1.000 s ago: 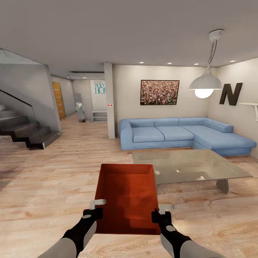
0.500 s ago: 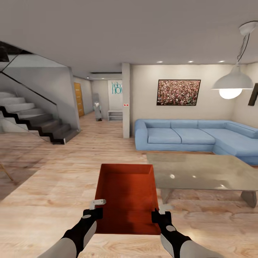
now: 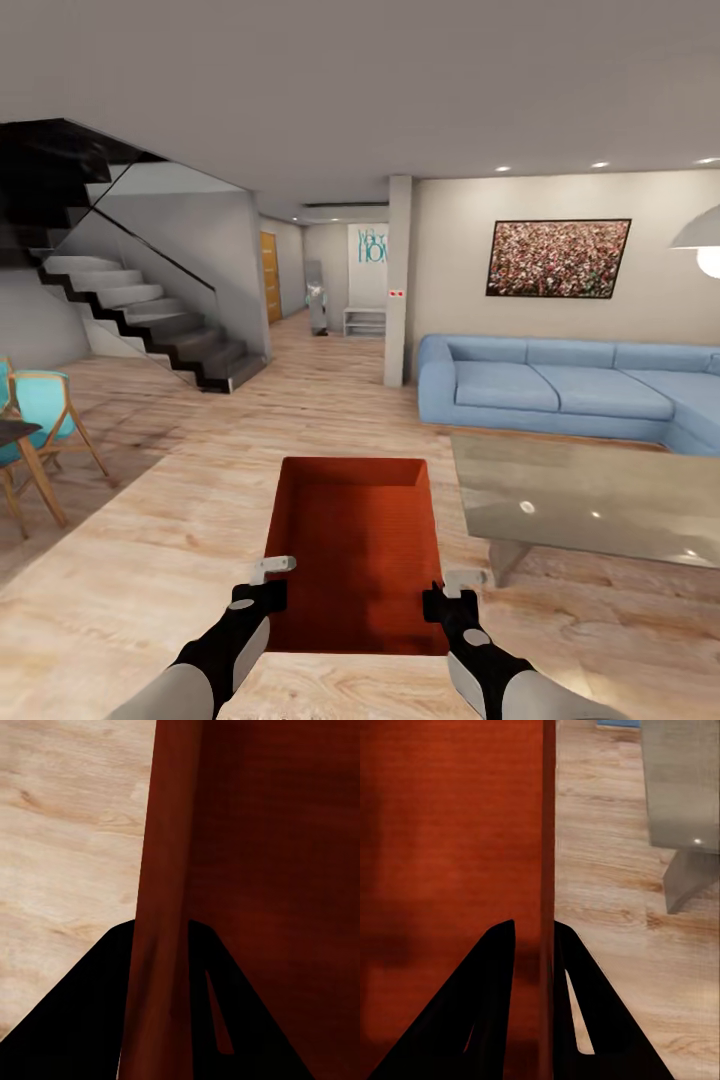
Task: Move the two storage containers from the living room to the garage. In the garage, place one container on the floor and stack the other container on top of it (either order is fine).
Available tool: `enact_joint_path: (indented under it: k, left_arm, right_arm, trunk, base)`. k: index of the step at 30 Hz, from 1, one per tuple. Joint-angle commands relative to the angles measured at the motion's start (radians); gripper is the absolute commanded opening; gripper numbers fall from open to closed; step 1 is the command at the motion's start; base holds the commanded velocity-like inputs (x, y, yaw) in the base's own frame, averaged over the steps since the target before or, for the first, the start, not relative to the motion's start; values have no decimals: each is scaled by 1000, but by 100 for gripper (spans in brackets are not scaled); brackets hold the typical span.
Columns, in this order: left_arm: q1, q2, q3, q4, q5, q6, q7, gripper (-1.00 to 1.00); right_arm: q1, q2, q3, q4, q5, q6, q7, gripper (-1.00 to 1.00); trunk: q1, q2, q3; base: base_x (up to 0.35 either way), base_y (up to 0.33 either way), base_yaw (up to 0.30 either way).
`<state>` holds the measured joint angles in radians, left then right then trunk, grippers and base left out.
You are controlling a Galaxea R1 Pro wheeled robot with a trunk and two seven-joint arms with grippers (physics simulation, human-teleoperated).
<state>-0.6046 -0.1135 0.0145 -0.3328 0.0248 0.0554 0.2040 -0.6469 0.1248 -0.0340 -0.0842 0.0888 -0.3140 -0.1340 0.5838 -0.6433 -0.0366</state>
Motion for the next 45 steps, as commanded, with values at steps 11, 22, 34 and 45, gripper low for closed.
enact_joint_path:
  k: [11, 22, 34, 45]
  left_arm:
    - [0, -2, 11, 1, 9, 6, 7, -100]
    - [0, 0, 13, 8, 9, 6, 2, -100]
    - [0, 0, 13, 11, 9, 6, 1, -100]
    - [0, 0, 13, 11, 9, 6, 1, -100]
  right_arm:
    - [-1, 1, -46, -3, 17, -5, -1, -100]
    - [-1, 0, -46, -3, 17, -5, -1, -100]
    - [-1, 0, -46, -3, 17, -4, -1, -100]
    - [-2, 1, -46, -3, 17, -5, -1, -100]
  trunk:
    - [0, -2, -2]
    - [0, -2, -2]
    - [0, -2, -2]
    - [0, -2, -2]
  base:
    - [0, 0, 300]
    - [41, 0, 163]
    - [303, 0, 2]
    - [321, 0, 0]
